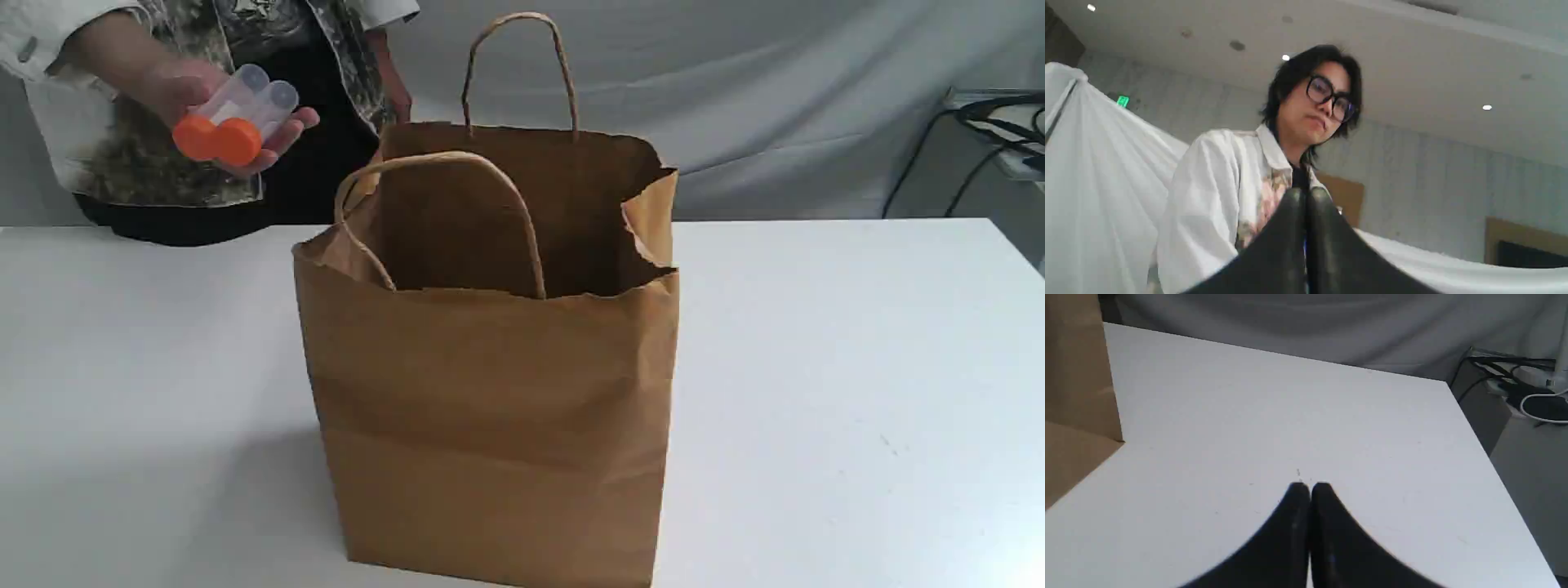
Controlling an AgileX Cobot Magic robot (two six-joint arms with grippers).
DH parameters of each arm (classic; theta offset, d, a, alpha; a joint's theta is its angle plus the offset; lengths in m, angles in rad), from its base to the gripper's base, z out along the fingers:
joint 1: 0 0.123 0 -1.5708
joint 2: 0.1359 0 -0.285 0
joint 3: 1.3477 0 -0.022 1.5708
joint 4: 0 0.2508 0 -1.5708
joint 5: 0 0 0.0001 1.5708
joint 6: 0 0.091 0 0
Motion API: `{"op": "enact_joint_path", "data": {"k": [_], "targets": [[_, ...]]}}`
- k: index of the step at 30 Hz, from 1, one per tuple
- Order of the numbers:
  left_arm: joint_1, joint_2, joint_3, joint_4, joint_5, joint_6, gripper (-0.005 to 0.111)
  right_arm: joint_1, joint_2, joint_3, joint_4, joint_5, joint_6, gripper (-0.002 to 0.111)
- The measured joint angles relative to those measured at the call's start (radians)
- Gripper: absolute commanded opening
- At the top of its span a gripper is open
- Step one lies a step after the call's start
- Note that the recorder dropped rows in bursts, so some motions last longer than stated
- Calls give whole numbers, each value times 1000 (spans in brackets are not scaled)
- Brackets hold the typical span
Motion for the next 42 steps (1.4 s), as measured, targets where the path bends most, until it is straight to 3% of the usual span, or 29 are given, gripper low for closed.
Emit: {"op": "enact_joint_path", "data": {"k": [6,12,19,24,28,36,42], "targets": [[0,0,-6,-29,-198,137,0,0,0,0,0,0,0,0],[0,12,-191,-35,-130,338,0,0,0,0,0,0,0,0],[0,223,-412,73,-178,499,0,0,0,0,-2,0,0,0],[0,417,-531,104,-341,513,0,0,0,0,-48,0,0,0],[0,556,-659,128,-430,458,0,0,0,0,-80,0,0,0],[0,870,-1024,330,-526,240,0,0,0,0,-86,0,0,0],[0,1100,-1303,397,-334,-133,0,0,0,0,-86,0,0,0]]}}
